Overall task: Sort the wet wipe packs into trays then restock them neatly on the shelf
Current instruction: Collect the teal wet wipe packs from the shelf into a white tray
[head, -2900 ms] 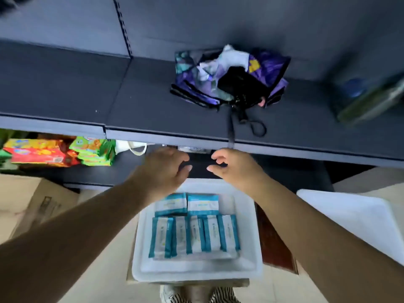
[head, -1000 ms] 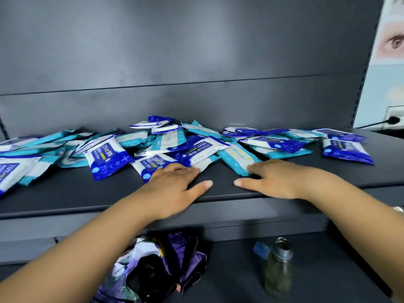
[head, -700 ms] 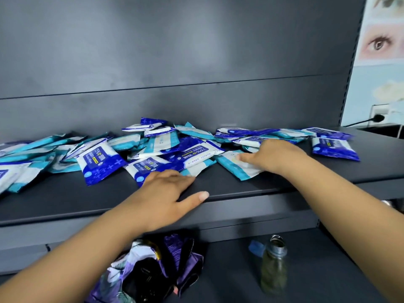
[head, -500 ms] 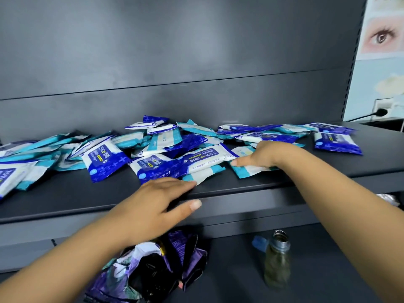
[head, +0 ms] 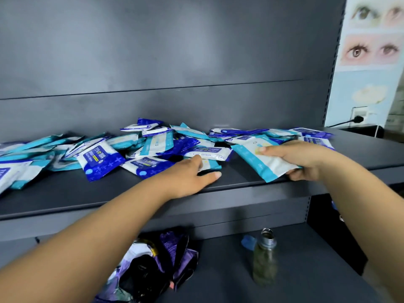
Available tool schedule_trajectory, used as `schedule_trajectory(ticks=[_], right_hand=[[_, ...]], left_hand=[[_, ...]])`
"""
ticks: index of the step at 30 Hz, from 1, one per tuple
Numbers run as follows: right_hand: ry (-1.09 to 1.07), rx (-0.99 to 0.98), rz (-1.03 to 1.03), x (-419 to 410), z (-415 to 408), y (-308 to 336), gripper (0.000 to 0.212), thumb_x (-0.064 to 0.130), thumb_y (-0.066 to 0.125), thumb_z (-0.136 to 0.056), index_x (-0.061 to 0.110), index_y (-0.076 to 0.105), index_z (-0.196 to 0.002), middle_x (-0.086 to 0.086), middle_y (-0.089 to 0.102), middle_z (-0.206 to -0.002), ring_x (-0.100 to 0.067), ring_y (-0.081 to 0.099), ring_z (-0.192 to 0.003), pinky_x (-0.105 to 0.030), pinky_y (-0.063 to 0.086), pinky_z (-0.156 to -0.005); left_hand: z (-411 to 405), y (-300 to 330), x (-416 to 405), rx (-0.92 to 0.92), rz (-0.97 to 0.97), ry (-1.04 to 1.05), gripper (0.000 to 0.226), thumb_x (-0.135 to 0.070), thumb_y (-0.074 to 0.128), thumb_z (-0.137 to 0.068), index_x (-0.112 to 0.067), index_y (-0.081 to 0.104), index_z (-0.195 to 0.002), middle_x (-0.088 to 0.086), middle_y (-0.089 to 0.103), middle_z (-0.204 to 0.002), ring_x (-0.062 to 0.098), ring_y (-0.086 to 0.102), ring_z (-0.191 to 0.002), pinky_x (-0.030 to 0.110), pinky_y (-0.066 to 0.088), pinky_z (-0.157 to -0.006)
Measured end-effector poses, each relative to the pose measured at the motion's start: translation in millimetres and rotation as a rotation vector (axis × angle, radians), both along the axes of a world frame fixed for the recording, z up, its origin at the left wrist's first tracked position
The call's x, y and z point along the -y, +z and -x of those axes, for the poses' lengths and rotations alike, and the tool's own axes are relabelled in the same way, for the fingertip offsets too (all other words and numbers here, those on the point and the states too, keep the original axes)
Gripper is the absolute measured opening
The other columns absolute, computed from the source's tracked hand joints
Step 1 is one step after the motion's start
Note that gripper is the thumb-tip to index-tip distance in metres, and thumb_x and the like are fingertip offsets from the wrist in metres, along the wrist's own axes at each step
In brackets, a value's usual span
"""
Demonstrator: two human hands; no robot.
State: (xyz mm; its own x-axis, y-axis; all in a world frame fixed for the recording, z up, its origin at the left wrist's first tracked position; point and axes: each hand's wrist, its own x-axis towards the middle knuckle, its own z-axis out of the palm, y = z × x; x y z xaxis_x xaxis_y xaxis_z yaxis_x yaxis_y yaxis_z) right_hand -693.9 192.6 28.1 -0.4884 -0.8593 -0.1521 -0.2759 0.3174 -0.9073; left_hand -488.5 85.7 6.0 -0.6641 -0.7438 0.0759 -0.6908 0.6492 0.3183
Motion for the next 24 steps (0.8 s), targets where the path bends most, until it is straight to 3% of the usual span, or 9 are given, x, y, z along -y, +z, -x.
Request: schedule_trajectory(ticks=[3, 5, 12, 15, 17, 19, 21, 22, 24], right_hand=[[0.026, 0.128, 0.076, -5, -7, -1, 0.018, 0.034, 0.070, -0.077, 0.021, 0.057, -0.075, 0.006, 0.056, -0.058, -0.006, 0.043, -0.049, -0.016, 0.030, -0.046], [0.093, 0.213, 0.037, -3, -13, -2, 0.017, 0.033, 0.071, -0.072, 0.021, 0.060, -0.079, 0.004, 0.059, -0.069, -0.007, 0.045, -0.061, -0.019, 0.030, -0.056], [0.115, 0.053, -0.145, 20, -14, 3, 0.030, 0.036, 0.060, -0.088, 0.016, 0.049, -0.068, 0.005, 0.037, -0.041, -0.001, 0.022, -0.027, -0.009, 0.013, -0.027], [0.082, -0.006, -0.139, 28, -11, 1, 0.033, 0.034, 0.057, -0.091, 0.014, 0.046, -0.067, 0.005, 0.036, -0.037, -0.002, 0.021, -0.025, -0.010, 0.013, -0.027], [0.057, -0.001, -0.129, 30, -10, -2, 0.032, 0.034, 0.057, -0.091, 0.013, 0.048, -0.069, 0.003, 0.039, -0.041, -0.003, 0.025, -0.026, -0.010, 0.015, -0.027], [0.033, -0.022, -0.076, 30, -12, -4, 0.026, 0.032, 0.059, -0.090, 0.013, 0.051, -0.073, 0.000, 0.048, -0.051, -0.005, 0.035, -0.033, -0.010, 0.022, -0.029], [0.022, -0.005, 0.064, 30, -16, -5, 0.016, 0.027, 0.060, -0.090, 0.014, 0.054, -0.083, -0.001, 0.058, -0.065, -0.008, 0.049, -0.048, -0.011, 0.035, -0.032], [0.013, 0.033, 0.144, 30, -21, -4, 0.012, 0.025, 0.060, -0.090, 0.014, 0.055, -0.092, 0.000, 0.061, -0.072, -0.009, 0.055, -0.056, -0.013, 0.041, -0.035], [-0.027, 0.079, 0.273, 32, -31, -1, 0.022, 0.021, 0.060, -0.090, 0.013, 0.052, -0.108, -0.002, 0.064, -0.089, -0.011, 0.060, -0.068, -0.020, 0.052, -0.043]], left_hand=[[-1, 0, -7, -0.128, 0.098, -0.058, 0.036, -0.042, 0.039, -0.096, -0.011, 0.055, -0.105, 0.006, 0.053, -0.107, 0.021, 0.047, -0.106, 0.026, 0.034, -0.085], [3, 2, -4, -0.167, 0.072, 0.000, 0.035, -0.034, 0.038, -0.098, -0.008, 0.060, -0.108, 0.013, 0.049, -0.110, 0.026, 0.045, -0.113, 0.026, 0.032, -0.091], [25, 12, -5, 0.128, -0.006, 0.345, 0.068, -0.054, 0.030, -0.095, -0.001, 0.034, -0.138, 0.017, 0.033, -0.145, 0.030, 0.030, -0.133, 0.032, 0.029, -0.103], [26, 22, -1, 0.095, -0.085, 0.376, 0.074, -0.055, 0.044, -0.090, -0.002, 0.031, -0.140, 0.013, 0.033, -0.147, 0.029, 0.035, -0.131, 0.033, 0.030, -0.103], [25, 25, 5, -0.056, -0.298, 0.391, 0.072, -0.045, 0.060, -0.085, -0.001, 0.036, -0.137, 0.011, 0.040, -0.142, 0.027, 0.042, -0.126, 0.032, 0.034, -0.099], [23, 28, 8, -0.249, -0.522, 0.402, 0.042, -0.031, 0.065, -0.085, -0.005, 0.054, -0.116, 0.010, 0.061, -0.115, 0.018, 0.059, -0.103, 0.026, 0.046, -0.085], [16, 32, 12, -0.464, -0.670, 0.396, 0.010, -0.016, 0.062, -0.088, -0.012, 0.056, -0.081, 0.001, 0.066, -0.066, 0.007, 0.062, -0.056, 0.015, 0.048, -0.049], [12, 35, 17, -0.570, -0.689, 0.403, 0.015, -0.010, 0.060, -0.088, -0.012, 0.053, -0.075, 0.000, 0.062, -0.059, 0.008, 0.058, -0.049, 0.014, 0.044, -0.039], [0, 43, 26, -0.744, -0.647, 0.438, 0.014, -0.005, 0.059, -0.089, -0.009, 0.051, -0.078, 0.003, 0.058, -0.069, 0.011, 0.054, -0.056, 0.016, 0.042, -0.033]])
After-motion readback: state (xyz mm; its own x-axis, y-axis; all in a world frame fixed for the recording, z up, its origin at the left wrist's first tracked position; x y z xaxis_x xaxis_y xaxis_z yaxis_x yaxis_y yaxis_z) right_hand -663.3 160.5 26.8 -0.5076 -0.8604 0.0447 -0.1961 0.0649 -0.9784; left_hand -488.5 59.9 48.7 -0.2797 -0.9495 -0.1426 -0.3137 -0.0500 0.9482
